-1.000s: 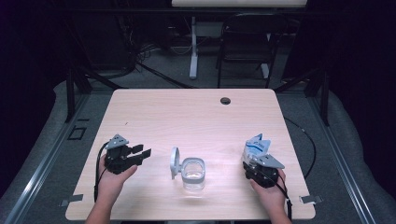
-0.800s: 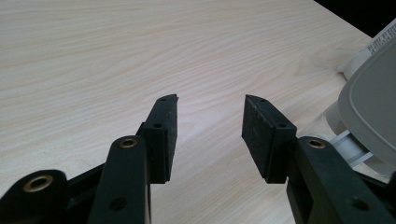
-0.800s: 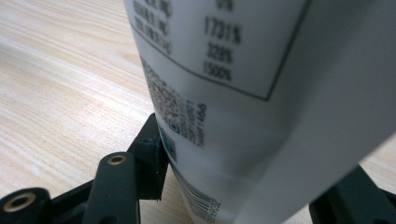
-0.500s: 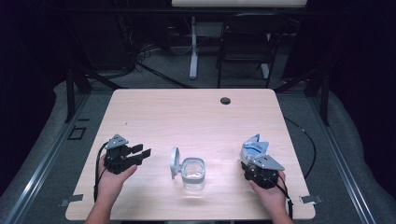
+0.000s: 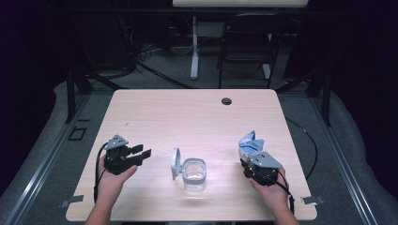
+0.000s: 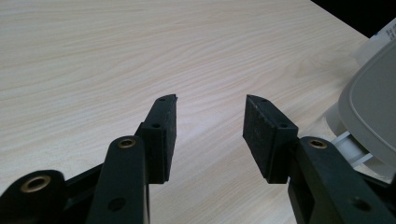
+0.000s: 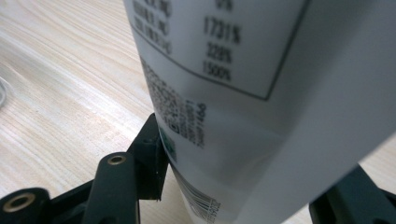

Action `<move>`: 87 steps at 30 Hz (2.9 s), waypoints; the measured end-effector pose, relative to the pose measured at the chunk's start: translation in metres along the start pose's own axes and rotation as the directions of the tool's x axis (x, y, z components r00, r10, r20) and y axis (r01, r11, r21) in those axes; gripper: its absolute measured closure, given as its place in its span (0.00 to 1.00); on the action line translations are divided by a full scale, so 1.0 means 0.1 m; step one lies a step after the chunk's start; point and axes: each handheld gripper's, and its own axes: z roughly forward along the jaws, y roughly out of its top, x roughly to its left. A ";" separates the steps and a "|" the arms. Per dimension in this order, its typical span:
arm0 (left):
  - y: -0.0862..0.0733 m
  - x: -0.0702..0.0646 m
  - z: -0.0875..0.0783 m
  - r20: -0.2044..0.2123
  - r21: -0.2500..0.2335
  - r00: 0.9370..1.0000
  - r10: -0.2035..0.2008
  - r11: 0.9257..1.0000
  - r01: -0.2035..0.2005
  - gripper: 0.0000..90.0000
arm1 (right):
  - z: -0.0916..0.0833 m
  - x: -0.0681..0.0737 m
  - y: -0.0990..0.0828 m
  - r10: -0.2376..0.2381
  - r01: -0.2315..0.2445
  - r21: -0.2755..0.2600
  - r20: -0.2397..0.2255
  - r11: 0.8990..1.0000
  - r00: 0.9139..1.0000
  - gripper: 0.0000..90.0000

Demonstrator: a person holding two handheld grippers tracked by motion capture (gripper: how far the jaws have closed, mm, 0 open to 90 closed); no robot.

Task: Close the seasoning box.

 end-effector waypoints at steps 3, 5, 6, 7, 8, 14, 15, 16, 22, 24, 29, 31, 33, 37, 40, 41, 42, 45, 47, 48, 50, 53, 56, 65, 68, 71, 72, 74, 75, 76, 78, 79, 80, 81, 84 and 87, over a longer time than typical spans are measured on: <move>0.00 0.00 0.00 -0.003 0.001 1.000 -0.003 1.000 0.003 0.61 | 0.00 0.01 0.04 -0.038 0.038 0.003 0.016 0.999 0.999 0.50; 0.00 0.00 0.00 -0.004 0.001 1.000 -0.005 1.000 0.005 0.61 | -0.01 0.02 0.06 -0.061 0.061 0.001 0.024 0.998 0.998 0.50; 0.00 0.00 -0.01 -0.001 0.007 1.000 -0.004 1.000 0.004 0.61 | -0.01 0.01 0.08 -0.077 0.077 0.005 0.029 0.997 0.997 0.50; 0.00 0.01 -0.01 -0.001 0.006 1.000 -0.004 1.000 0.004 0.61 | -0.01 0.02 0.09 -0.085 0.085 0.006 0.033 0.996 0.996 0.50; 0.00 0.01 0.00 0.001 0.002 1.000 -0.005 1.000 0.005 0.61 | -0.01 0.02 0.11 -0.096 0.096 0.006 0.036 0.995 0.995 0.50; 0.00 0.01 0.00 0.001 0.005 1.000 -0.002 1.000 0.002 0.61 | -0.03 0.03 0.18 -0.123 0.123 -0.001 0.051 0.992 0.991 0.50; 0.00 0.01 0.00 0.002 0.005 1.000 -0.002 1.000 0.002 0.61 | -0.02 0.04 0.19 -0.127 0.128 -0.005 0.053 0.992 0.990 0.50; 0.00 0.01 0.00 0.002 0.005 1.000 -0.002 1.000 0.002 0.61 | -0.03 0.04 0.21 -0.138 0.138 0.001 0.057 0.990 0.989 0.50; 0.00 0.01 0.00 -0.006 0.013 1.000 0.003 1.000 -0.003 0.60 | -0.05 0.05 0.29 -0.144 0.145 -0.018 0.050 0.989 0.988 0.50; -0.01 0.01 0.01 -0.009 0.000 1.000 -0.002 1.000 0.002 0.60 | -0.05 0.06 0.31 -0.151 0.152 -0.020 0.047 0.988 0.987 0.50; -0.01 0.02 0.00 -0.008 -0.002 1.000 -0.002 1.000 0.002 0.60 | -0.05 0.08 0.40 -0.185 0.187 -0.033 0.043 0.982 0.982 0.50; -0.01 0.02 -0.01 -0.010 -0.002 1.000 -0.004 1.000 0.004 0.60 | -0.06 0.09 0.44 -0.197 0.199 -0.037 0.044 0.979 0.979 0.50; -0.01 0.02 -0.01 -0.010 -0.002 1.000 -0.004 1.000 0.004 0.60 | -0.06 0.10 0.48 -0.218 0.220 -0.042 0.051 0.975 0.975 0.50; -0.01 0.02 -0.01 -0.011 -0.004 1.000 -0.003 1.000 0.003 0.60 | -0.06 0.13 0.54 -0.263 0.266 -0.046 0.068 0.963 0.962 0.49; -0.01 0.02 -0.01 -0.013 0.000 1.000 -0.002 1.000 0.002 0.60 | -0.04 0.16 0.56 -0.303 0.307 -0.046 0.075 0.951 0.950 0.49; -0.01 0.02 -0.01 -0.013 0.000 1.000 -0.002 1.000 0.002 0.60 | -0.04 0.16 0.56 -0.303 0.307 -0.046 0.075 0.951 0.950 0.49; -0.01 0.03 -0.02 -0.011 0.003 1.000 -0.001 1.000 0.001 0.60 | -0.03 0.19 0.57 -0.323 0.327 -0.045 0.072 0.944 0.944 0.50; -0.01 0.03 -0.02 -0.017 -0.007 1.000 -0.005 1.000 0.005 0.60 | 0.00 0.23 0.58 -0.341 0.344 -0.047 0.060 0.938 0.938 0.50; -0.01 0.04 -0.02 -0.016 -0.004 1.000 -0.005 1.000 0.005 0.60 | 0.01 0.25 0.59 -0.356 0.358 -0.044 0.052 0.933 0.933 0.50; -0.01 0.04 -0.02 -0.016 -0.004 1.000 -0.005 1.000 0.005 0.60 | 0.02 0.27 0.59 -0.364 0.366 -0.046 0.051 0.929 0.930 0.50; -0.01 0.04 -0.03 -0.017 0.004 1.000 -0.003 1.000 0.004 0.60 | 0.02 0.29 0.59 -0.377 0.379 -0.044 0.049 0.924 0.925 0.49; -0.01 0.04 -0.03 -0.017 0.003 1.000 -0.003 1.000 0.003 0.60 | 0.04 0.32 0.60 -0.404 0.407 -0.046 0.053 0.912 0.913 0.49; -0.01 0.04 -0.03 -0.018 0.002 1.000 -0.004 1.000 0.004 0.60 | 0.04 0.35 0.61 -0.430 0.433 -0.042 0.057 0.901 0.901 0.49; -0.02 0.04 -0.02 -0.021 -0.011 1.000 -0.012 1.000 0.012 0.60 | 0.06 0.41 0.61 -0.494 0.495 -0.029 0.034 0.868 0.869 0.50; -0.01 0.05 -0.03 -0.018 -0.007 1.000 -0.013 1.000 0.012 0.60 | 0.06 0.43 0.62 -0.508 0.508 -0.023 0.015 0.861 0.861 0.50; -0.01 0.05 -0.03 -0.018 -0.007 1.000 -0.013 1.000 0.013 0.60 | 0.06 0.45 0.63 -0.530 0.530 -0.014 -0.007 0.848 0.848 0.50; -0.01 0.05 -0.03 -0.018 -0.007 1.000 -0.014 1.000 0.014 0.60 | 0.05 0.46 0.63 -0.543 0.543 -0.002 -0.007 0.840 0.840 0.50; -0.01 0.05 -0.03 -0.018 -0.006 1.000 -0.012 1.000 0.012 0.60 | 0.05 0.47 0.64 -0.553 0.553 -0.005 -0.013 0.833 0.833 0.50; -0.01 0.05 -0.03 -0.018 -0.006 1.000 -0.012 1.000 0.012 0.60 | 0.05 0.48 0.63 -0.553 0.553 -0.015 -0.013 0.833 0.833 0.50; -0.01 0.05 -0.02 -0.017 -0.006 1.000 -0.011 1.000 0.011 0.60 | 0.05 0.49 0.64 -0.560 0.560 -0.013 -0.019 0.828 0.828 0.50; -0.01 0.05 -0.02 -0.018 -0.005 1.000 -0.011 1.000 0.011 0.60 | 0.04 0.51 0.64 -0.572 0.572 -0.017 -0.014 0.820 0.820 0.50; -0.02 0.05 -0.02 -0.020 -0.008 1.000 -0.013 1.000 0.013 0.60 | 0.04 0.52 0.64 -0.576 0.576 -0.020 -0.010 0.817 0.817 0.50; -0.01 0.05 -0.03 -0.019 -0.007 1.000 -0.012 1.000 0.012 0.60 | 0.04 0.52 0.65 -0.585 0.585 -0.015 -0.009 0.811 0.811 0.50; -0.02 0.05 -0.03 -0.020 -0.009 1.000 -0.015 1.000 0.015 0.60 | 0.04 0.53 0.65 -0.588 0.588 -0.019 -0.010 0.809 0.809 0.50; -0.02 0.05 -0.03 -0.020 -0.008 1.000 -0.014 1.000 0.014 0.60 | 0.03 0.54 0.66 -0.622 0.622 0.007 0.004 0.783 0.783 0.50; -0.01 0.06 -0.03 -0.021 -0.007 1.000 -0.010 1.000 0.010 0.60 | 0.04 0.56 0.65 -0.627 0.627 0.002 0.006 0.779 0.779 0.50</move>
